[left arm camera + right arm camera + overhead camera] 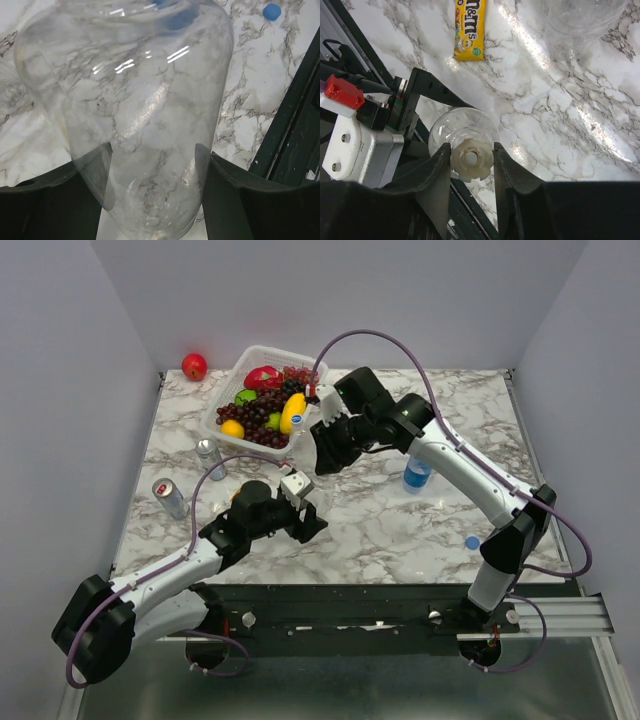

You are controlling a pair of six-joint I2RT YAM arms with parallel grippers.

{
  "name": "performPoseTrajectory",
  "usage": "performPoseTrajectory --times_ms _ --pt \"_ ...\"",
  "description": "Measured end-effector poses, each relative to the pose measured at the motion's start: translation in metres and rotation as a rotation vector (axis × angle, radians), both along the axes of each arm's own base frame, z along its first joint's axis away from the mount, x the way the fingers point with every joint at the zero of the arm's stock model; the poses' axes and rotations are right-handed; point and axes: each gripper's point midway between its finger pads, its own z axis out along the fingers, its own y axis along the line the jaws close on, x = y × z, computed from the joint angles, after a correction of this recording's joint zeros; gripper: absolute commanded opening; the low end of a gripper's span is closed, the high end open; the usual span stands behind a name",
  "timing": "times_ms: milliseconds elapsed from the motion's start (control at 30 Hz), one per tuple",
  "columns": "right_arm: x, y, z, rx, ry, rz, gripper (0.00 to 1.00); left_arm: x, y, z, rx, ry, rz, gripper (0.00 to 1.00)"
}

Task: Screw on the bottle caps

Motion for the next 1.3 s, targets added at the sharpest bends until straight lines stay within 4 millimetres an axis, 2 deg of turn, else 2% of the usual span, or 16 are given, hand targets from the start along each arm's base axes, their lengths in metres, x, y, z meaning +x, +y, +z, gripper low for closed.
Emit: performPoseTrajectory --times_ms 33,167,267,333,433,600,800,900,1000,1067,1167,1233,1300 --pt "0.0 0.0 0.004 0.003 -0.013 0.009 0.31 0.001 -0.001 0.003 -0.01 -0.007 0.002 0.0" --pt "0.0 0.002 0.017 0.016 -0.055 0.041 0.53 0.004 -0.003 0.015 -0.048 -0.038 0.006 0.0" --pt "-0.005 0.003 0.021 0.024 -0.06 0.075 0.62 0.003 -0.004 0.022 -0.074 -0.056 0.002 0.0" --pt "-0.014 0.002 0.018 0.017 -0.036 0.105 0.65 0.005 -0.005 0.031 -0.099 -0.08 0.003 0.0" --pt "-0.02 0.002 0.021 0.026 -0.032 0.139 0.68 0.004 -0.005 0.034 -0.115 -0.092 -0.002 0.0" --pt "-0.027 -0.001 0.026 0.033 -0.042 0.181 0.81 0.002 -0.007 0.042 -0.146 -0.12 -0.017 0.0" --pt "-0.035 -0.019 0.032 0.03 -0.071 0.265 0.83 0.0 -0.006 0.051 -0.174 -0.147 -0.039 0.0" --pt "-0.033 -0.04 0.053 0.12 -0.094 0.264 0.84 -0.007 -0.01 0.056 -0.187 -0.162 -0.099 0.0" --pt "-0.026 -0.059 0.084 0.233 -0.197 0.266 0.84 -0.019 -0.015 0.057 -0.187 -0.182 -0.184 0.0" --pt "-0.034 -0.054 0.102 0.319 -0.265 0.333 0.84 -0.027 -0.018 0.056 -0.184 -0.197 -0.249 0.0" --pt "-0.045 -0.044 0.118 0.398 -0.306 0.411 0.85 -0.035 -0.022 0.056 -0.171 -0.207 -0.321 0.0" --pt "-0.048 -0.034 0.122 0.448 -0.301 0.47 0.86 -0.038 -0.024 0.058 -0.161 -0.225 -0.361 0.0" --pt "-0.049 -0.027 0.118 0.477 -0.273 0.509 0.9 -0.039 -0.026 0.062 -0.153 -0.244 -0.387 0.0"
